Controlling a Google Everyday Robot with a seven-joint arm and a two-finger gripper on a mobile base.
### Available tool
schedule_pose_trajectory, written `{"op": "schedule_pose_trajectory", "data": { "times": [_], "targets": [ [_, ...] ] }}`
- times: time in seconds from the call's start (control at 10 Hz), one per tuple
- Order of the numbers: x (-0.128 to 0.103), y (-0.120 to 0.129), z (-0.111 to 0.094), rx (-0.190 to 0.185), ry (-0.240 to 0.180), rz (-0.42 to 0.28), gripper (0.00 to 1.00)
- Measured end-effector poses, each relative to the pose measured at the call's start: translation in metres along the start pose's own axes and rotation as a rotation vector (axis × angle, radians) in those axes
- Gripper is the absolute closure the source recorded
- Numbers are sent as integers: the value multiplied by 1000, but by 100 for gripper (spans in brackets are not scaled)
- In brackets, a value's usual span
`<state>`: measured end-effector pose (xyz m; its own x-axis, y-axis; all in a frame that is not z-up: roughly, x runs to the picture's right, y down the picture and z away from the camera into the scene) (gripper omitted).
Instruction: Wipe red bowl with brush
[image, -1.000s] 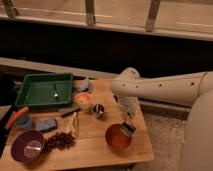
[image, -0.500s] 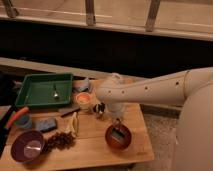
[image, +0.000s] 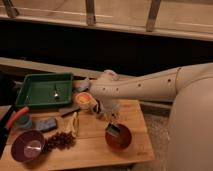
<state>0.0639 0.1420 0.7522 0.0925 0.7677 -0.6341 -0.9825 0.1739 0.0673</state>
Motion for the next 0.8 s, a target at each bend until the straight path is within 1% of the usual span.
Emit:
{"op": "schedule_pose_trajectory", "data": {
  "times": [0.2,0.3,0.4,0.5,0.6,0.8],
  "targets": [
    [4,-28,2,9,-1,76,100],
    [8,-39,4,7,3,105,100],
    [16,-57,7,8,15,145,100],
    [23,-64,9,5,27,165,100],
    [29,-64,11,0,35,167,100],
    [38,-50,13,-6,47,132,100]
  ]
}}
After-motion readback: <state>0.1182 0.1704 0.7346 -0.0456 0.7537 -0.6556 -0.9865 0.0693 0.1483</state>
